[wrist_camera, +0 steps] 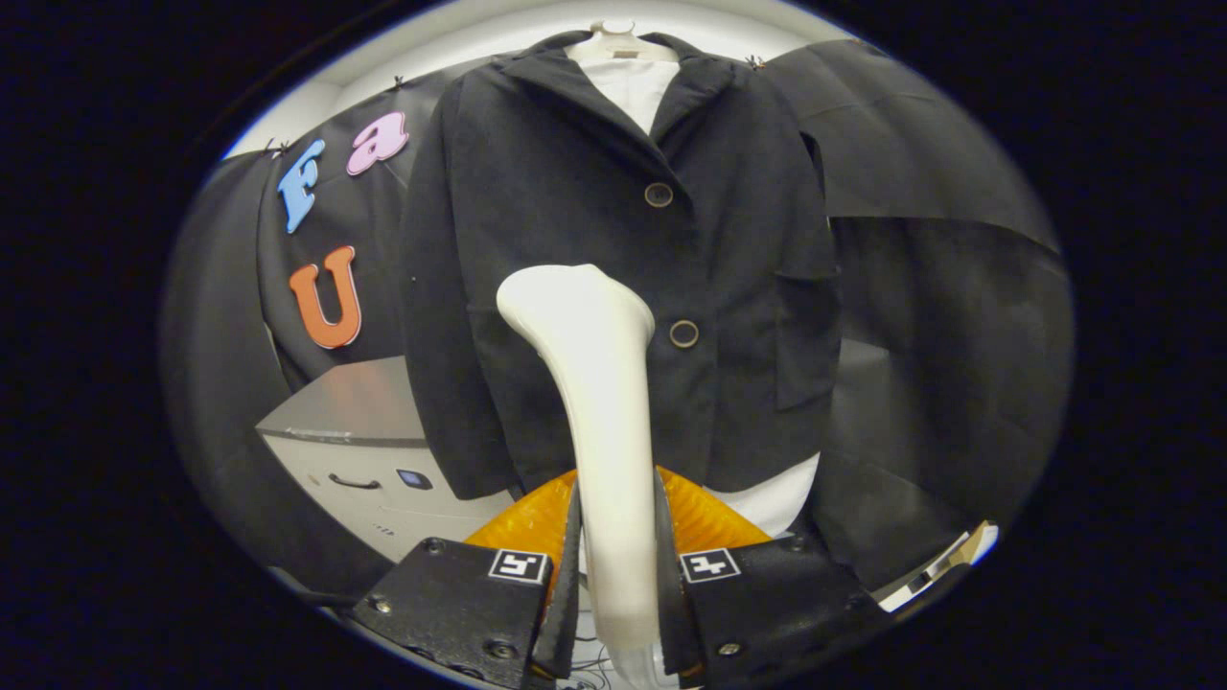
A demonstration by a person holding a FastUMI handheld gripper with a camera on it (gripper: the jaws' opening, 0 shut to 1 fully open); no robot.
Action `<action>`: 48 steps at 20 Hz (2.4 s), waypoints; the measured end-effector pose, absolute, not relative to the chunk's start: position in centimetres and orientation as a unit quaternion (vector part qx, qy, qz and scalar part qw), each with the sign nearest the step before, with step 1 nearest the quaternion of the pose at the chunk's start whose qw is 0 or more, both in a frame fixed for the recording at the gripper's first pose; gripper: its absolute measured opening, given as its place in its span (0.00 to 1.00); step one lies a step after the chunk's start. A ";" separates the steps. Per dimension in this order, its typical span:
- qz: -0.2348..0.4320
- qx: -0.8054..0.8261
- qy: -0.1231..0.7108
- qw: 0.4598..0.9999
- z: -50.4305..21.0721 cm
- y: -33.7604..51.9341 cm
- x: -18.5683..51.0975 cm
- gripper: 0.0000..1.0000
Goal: Iron the clothes twice with a garment steamer, once on the left side and once on the right side.
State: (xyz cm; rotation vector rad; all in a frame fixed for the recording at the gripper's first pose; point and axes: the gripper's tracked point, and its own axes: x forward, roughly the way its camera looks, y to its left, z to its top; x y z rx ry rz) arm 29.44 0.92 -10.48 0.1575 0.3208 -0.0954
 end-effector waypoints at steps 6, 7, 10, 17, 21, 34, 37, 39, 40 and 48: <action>-0.049 0.082 0.188 0.978 -14.9 1.6 29.4 0.37; -0.048 0.083 0.193 0.977 -15.9 1.9 29.2 0.37; -0.048 0.092 0.208 0.973 -18.8 2.4 29.2 0.37; -0.047 0.109 0.245 0.962 -24.3 3.2 28.3 0.37; -0.044 0.118 0.256 0.958 -25.0 3.1 27.7 0.37; -0.056 0.204 0.170 0.963 -10.7 -7.6 22.0 0.37; -0.050 0.218 0.126 0.967 -4.7 -11.5 22.0 0.37; -0.041 0.223 0.098 0.969 -0.4 -14.4 22.3 0.37; -0.035 0.225 0.087 0.970 1.6 -15.7 22.6 0.37; 0.013 0.214 0.001 0.977 15.6 -21.8 28.2 0.37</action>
